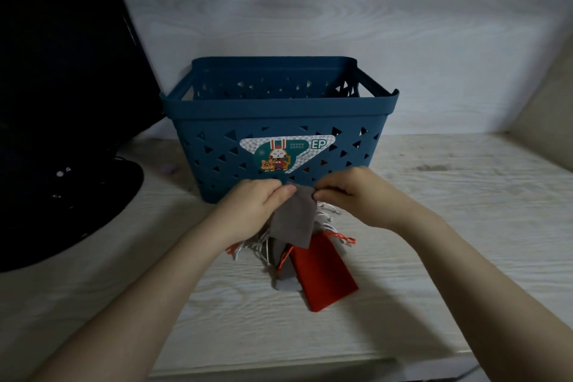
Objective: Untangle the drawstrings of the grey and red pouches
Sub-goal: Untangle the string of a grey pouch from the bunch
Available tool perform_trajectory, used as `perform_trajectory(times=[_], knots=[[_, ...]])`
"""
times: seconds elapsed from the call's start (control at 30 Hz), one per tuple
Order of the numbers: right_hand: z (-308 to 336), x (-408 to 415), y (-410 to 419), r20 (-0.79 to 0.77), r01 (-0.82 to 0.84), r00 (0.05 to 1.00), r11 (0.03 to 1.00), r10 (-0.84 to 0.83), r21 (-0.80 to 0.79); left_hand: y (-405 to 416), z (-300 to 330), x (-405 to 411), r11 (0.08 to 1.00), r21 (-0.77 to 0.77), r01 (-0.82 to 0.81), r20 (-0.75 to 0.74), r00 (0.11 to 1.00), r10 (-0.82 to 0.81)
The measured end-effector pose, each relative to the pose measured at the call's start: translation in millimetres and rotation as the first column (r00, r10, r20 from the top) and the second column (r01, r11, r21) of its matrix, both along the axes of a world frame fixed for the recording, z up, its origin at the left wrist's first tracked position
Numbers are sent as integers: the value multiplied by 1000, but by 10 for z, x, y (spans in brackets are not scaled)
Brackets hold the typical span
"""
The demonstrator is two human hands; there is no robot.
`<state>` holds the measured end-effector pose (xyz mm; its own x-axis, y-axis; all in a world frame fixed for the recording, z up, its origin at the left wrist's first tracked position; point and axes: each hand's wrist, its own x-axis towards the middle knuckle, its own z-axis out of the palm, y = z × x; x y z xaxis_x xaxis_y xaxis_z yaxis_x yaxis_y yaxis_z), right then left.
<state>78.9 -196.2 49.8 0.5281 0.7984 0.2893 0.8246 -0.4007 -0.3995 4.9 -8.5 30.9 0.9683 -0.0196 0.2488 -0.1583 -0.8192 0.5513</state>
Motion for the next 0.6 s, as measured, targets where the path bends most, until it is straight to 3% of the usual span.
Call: perform_trajectory(times=[0.1,0.2,0.3,0.37,0.4,0.5,0.6], knots=[[1,20,-62,-49,55,997,997,-57,-52,37,-48,15,933,-358,-32,-87,996,1],[1,-19,-79,-341,181,931,977,-133,111,-3,-19,18,668,-737,-99,-132,991,1],[-56,-13,-40,-679,335,733,852,32,402,-23,35,14,385,-909,-161,-179,984,-12],[-121,30,-19,-773,447,619,749,137,490,-23,46,28,195,-960,-201,-211,977,-35],[-152,33,-9,-802,485,568,711,186,509,-35,45,27,143,-965,-218,-226,973,-41],[-196,-11,34,-841,558,421,633,340,536,-74,18,14,120,-959,-257,-261,965,-22],[-154,-81,110,-832,703,188,520,523,486,-115,23,-17,155,-943,-294,-300,954,-20]])
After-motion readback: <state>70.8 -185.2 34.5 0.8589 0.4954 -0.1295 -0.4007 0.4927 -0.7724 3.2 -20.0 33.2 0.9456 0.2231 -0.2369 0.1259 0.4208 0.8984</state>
